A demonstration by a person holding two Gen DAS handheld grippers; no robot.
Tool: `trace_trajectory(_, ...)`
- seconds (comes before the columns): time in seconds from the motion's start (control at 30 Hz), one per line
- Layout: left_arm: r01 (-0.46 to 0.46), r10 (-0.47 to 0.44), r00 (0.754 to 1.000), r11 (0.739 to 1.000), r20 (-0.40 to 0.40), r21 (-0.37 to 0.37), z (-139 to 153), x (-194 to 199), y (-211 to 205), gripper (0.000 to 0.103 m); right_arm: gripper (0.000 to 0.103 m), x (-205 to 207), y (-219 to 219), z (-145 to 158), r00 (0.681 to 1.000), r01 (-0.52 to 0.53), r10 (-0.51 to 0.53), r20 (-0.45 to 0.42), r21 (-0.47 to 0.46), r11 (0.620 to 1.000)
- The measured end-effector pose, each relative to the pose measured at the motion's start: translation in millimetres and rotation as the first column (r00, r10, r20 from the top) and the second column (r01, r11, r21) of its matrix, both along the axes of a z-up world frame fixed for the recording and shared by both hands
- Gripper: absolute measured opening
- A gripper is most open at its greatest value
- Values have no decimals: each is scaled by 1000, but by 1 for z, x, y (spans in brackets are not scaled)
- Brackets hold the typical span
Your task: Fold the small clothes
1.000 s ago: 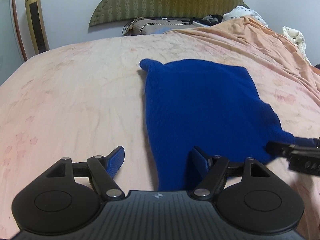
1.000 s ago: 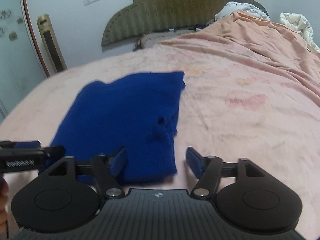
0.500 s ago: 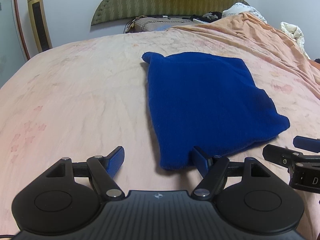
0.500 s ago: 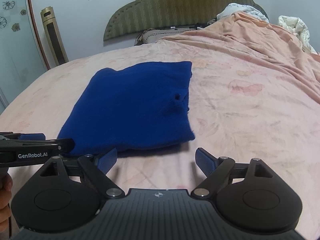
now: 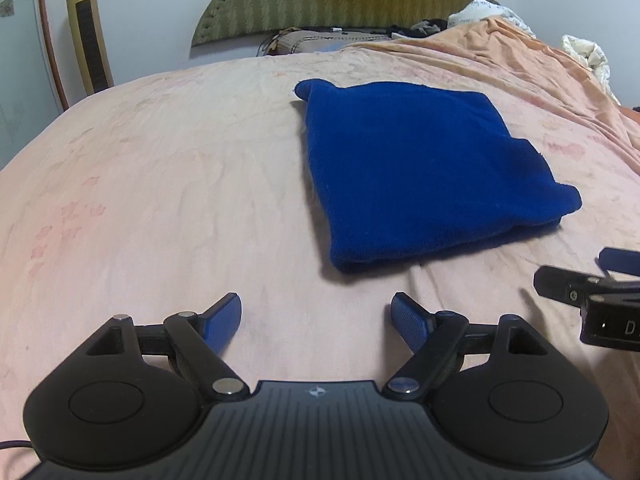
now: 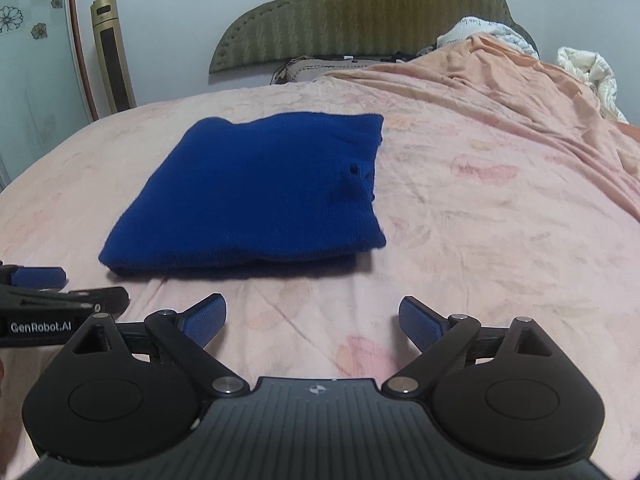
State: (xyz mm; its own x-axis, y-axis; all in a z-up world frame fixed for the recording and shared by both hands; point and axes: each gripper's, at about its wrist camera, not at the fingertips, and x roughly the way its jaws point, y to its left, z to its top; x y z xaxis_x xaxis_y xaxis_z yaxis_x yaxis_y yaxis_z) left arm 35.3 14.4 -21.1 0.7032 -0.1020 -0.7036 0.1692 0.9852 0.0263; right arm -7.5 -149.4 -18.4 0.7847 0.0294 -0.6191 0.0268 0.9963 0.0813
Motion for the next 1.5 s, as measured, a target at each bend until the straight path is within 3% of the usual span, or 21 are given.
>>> trace_trajectory(0.27,-11,10,999,1000,43,17,-6,-5,-6,85,101,-6,3,-16,1000,-3,3,7,-54,999)
trace_trajectory(0.4,-32,29,996,999,79,39,-10,-10,-9,94,103,-8,4,-20,1000,0,0,11,-66,998)
trace_trajectory(0.6,-53,50,995,998,90,22,-14,-10,-6,98,103,-9,7,-21,1000,1,-1,7,-86,996)
trace_trajectory(1.5,-63,63,994,998,87,2,-16,-9,-3,102,103,-12,7,-22,1000,7,-6,9,-85,996)
